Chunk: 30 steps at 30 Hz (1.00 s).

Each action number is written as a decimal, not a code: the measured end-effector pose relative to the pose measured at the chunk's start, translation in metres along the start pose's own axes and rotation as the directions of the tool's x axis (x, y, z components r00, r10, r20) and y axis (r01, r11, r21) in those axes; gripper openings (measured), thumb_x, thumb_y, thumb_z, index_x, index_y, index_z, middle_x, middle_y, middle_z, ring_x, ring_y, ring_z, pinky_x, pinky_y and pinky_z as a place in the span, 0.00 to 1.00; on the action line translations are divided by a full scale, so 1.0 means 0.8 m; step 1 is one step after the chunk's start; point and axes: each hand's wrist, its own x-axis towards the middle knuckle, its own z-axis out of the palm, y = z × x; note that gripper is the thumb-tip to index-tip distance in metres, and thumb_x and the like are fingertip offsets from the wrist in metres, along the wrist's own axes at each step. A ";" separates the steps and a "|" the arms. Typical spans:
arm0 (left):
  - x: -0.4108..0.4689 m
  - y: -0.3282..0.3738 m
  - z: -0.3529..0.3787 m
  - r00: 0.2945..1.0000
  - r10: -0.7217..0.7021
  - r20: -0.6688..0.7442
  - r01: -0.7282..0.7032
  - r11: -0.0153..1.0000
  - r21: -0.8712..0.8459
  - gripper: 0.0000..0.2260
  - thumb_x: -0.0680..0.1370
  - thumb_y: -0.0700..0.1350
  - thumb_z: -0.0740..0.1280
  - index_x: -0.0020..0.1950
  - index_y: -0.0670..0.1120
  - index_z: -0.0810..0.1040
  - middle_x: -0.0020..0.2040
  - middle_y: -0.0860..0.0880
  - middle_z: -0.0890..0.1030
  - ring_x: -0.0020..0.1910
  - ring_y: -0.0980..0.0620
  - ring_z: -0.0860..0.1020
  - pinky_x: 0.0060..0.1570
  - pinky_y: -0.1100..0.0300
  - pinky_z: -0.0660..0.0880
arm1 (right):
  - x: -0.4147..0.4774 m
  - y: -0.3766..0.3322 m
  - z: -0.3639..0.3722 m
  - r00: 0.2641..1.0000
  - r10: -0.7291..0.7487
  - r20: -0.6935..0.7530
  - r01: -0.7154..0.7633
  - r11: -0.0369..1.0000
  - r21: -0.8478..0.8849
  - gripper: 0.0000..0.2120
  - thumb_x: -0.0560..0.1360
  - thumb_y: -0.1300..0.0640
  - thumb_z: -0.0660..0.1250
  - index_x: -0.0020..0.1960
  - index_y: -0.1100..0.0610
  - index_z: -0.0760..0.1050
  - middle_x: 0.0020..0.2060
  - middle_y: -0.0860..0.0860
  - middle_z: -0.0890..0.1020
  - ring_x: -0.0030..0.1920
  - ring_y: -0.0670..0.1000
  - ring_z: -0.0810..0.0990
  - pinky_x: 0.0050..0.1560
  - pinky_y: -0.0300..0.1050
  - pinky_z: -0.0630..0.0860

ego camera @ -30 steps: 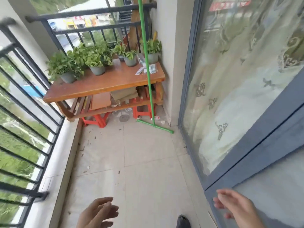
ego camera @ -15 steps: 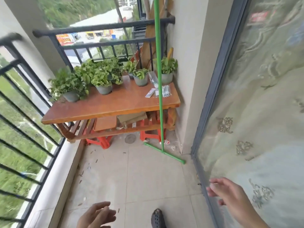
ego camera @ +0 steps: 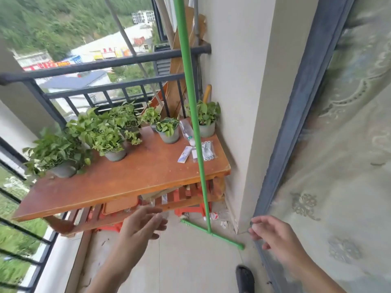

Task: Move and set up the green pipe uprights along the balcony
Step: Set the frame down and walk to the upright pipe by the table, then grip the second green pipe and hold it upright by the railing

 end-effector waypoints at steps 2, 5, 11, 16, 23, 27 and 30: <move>0.045 0.023 0.009 0.999 0.031 -0.013 -0.031 0.999 0.014 0.05 0.78 0.41 0.65 0.50 0.45 0.81 0.42 0.43 0.87 0.43 0.45 0.85 0.44 0.52 0.79 | 0.051 -0.016 0.006 0.999 -0.014 0.041 0.016 0.999 -0.046 0.04 0.76 0.64 0.67 0.50 0.61 0.78 0.37 0.59 0.85 0.35 0.46 0.81 0.31 0.40 0.71; 0.117 0.064 0.028 0.995 0.102 -0.022 -0.102 0.994 0.032 0.05 0.78 0.43 0.65 0.51 0.47 0.80 0.42 0.44 0.86 0.43 0.47 0.84 0.47 0.49 0.80 | 0.134 -0.046 0.016 0.994 -0.046 0.099 0.057 0.993 -0.104 0.04 0.76 0.61 0.68 0.49 0.56 0.79 0.39 0.57 0.85 0.39 0.49 0.83 0.33 0.37 0.72; 0.268 0.162 0.075 0.963 0.260 -0.077 -0.256 0.965 0.051 0.12 0.79 0.49 0.63 0.62 0.50 0.73 0.54 0.50 0.81 0.54 0.53 0.80 0.49 0.59 0.78 | 0.296 -0.115 0.050 0.960 -0.116 0.253 0.187 0.942 -0.279 0.14 0.75 0.52 0.68 0.61 0.49 0.73 0.50 0.46 0.81 0.51 0.46 0.81 0.55 0.45 0.77; 0.343 0.208 0.106 0.960 0.276 -0.043 -0.278 0.960 -0.028 0.18 0.81 0.51 0.58 0.70 0.47 0.68 0.55 0.53 0.78 0.53 0.61 0.77 0.50 0.67 0.75 | 0.378 -0.159 0.104 0.902 -0.161 0.401 0.326 0.862 -0.387 0.23 0.75 0.53 0.68 0.68 0.51 0.65 0.54 0.45 0.76 0.50 0.49 0.78 0.47 0.40 0.73; 0.369 0.205 0.087 0.945 0.304 -0.117 -0.305 0.952 0.015 0.20 0.80 0.54 0.55 0.53 0.36 0.70 0.45 0.33 0.75 0.44 0.38 0.75 0.54 0.38 0.73 | 0.407 -0.180 0.162 0.808 -0.315 0.499 0.561 0.670 -0.486 0.07 0.80 0.51 0.60 0.53 0.55 0.68 0.35 0.50 0.77 0.31 0.50 0.78 0.28 0.35 0.72; 0.351 0.184 0.039 0.928 0.283 -0.242 -0.278 0.959 0.057 0.20 0.80 0.55 0.55 0.52 0.38 0.72 0.47 0.32 0.78 0.48 0.34 0.77 0.51 0.37 0.75 | 0.399 -0.181 0.211 0.698 -0.335 0.633 0.679 0.590 -0.437 0.08 0.79 0.50 0.61 0.50 0.55 0.68 0.30 0.46 0.71 0.36 0.56 0.79 0.35 0.47 0.69; 0.334 0.175 0.000 0.905 0.257 -0.339 -0.257 0.965 0.046 0.17 0.81 0.52 0.54 0.51 0.38 0.72 0.47 0.32 0.79 0.48 0.37 0.79 0.51 0.41 0.77 | 0.385 -0.189 0.252 0.632 -0.343 0.695 0.729 0.565 -0.385 0.12 0.79 0.49 0.61 0.52 0.57 0.70 0.36 0.54 0.80 0.43 0.62 0.81 0.43 0.54 0.75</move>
